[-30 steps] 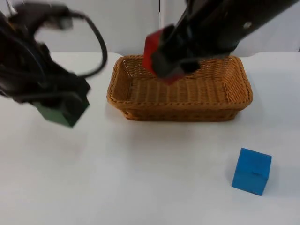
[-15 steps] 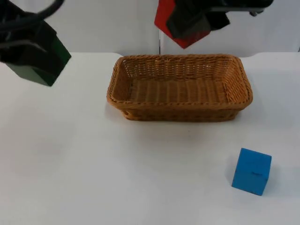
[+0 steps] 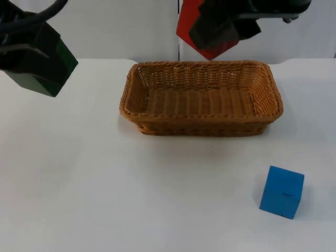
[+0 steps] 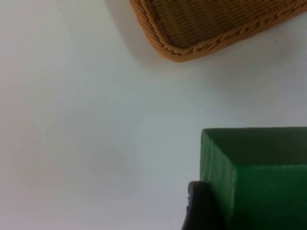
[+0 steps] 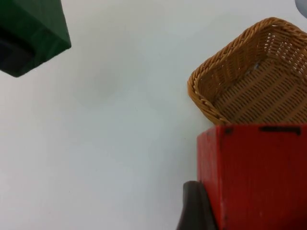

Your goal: Pick up one cube with each hand and place exactly two cubes into the same basket, leaving the remaining cube outside.

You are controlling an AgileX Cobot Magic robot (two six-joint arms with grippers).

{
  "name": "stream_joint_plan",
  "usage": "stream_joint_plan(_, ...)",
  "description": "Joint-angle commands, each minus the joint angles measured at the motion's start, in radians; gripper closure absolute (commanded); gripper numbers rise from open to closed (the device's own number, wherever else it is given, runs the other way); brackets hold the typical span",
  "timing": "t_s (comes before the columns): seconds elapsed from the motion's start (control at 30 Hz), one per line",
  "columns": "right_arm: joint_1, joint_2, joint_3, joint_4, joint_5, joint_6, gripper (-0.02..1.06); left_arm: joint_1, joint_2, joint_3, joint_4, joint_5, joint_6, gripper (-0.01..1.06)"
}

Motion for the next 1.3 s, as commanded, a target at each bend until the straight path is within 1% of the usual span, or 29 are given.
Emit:
stream_joint_plan(0.0,0.002,-0.012,-0.005,-0.003,-0.02,0.001,1.05,-0.006,-0.012,0.001,0.004,-0.008,0.004,1.05)
stream_joint_plan(0.27,-0.001,-0.012,-0.005,-0.005,-0.061,0.001,1.05,-0.006,-0.008,0.001,-0.002,-0.013,0.007,1.05)
stream_joint_plan(0.43,-0.027,-0.012,-0.005,-0.005,-0.089,0.001,1.05,-0.006,-0.008,0.001,-0.004,-0.027,0.007,1.05)
stream_joint_plan(0.6,-0.12,-0.012,-0.005,-0.002,-0.089,0.023,1.05,-0.006,-0.006,0.001,-0.018,-0.079,0.007,1.05)
stream_joint_plan(0.63,-0.12,-0.012,-0.005,-0.002,-0.089,0.023,1.05,-0.006,-0.006,0.001,-0.018,-0.079,0.007,1.05)
stream_joint_plan(0.7,-0.156,-0.012,-0.005,-0.002,-0.091,0.023,1.05,-0.006,0.005,-0.001,-0.035,-0.102,0.011,1.05)
stream_joint_plan(0.8,-0.201,-0.012,-0.005,-0.002,-0.097,0.023,1.05,-0.006,0.059,-0.026,-0.05,-0.097,0.011,1.05)
stream_joint_plan(0.83,-0.201,-0.012,-0.005,-0.002,-0.097,0.023,1.05,-0.006,0.059,-0.026,-0.05,-0.097,0.011,1.05)
stream_joint_plan(1.0,-0.258,-0.012,-0.005,-0.002,-0.105,0.023,1.05,-0.006,0.172,-0.108,-0.056,-0.109,0.02,1.05)
stream_joint_plan(1.1,-0.271,-0.012,-0.005,-0.002,-0.115,0.023,1.05,-0.006,0.207,-0.142,-0.065,-0.116,0.038,1.05)
stream_joint_plan(1.17,-0.271,-0.012,-0.005,-0.007,-0.127,0.014,1.05,-0.006,0.258,-0.189,-0.095,-0.116,0.078,1.05)
stream_joint_plan(1.27,-0.271,-0.008,-0.005,-0.007,-0.147,0.011,1.05,-0.006,0.296,-0.222,-0.13,-0.121,0.112,1.05)
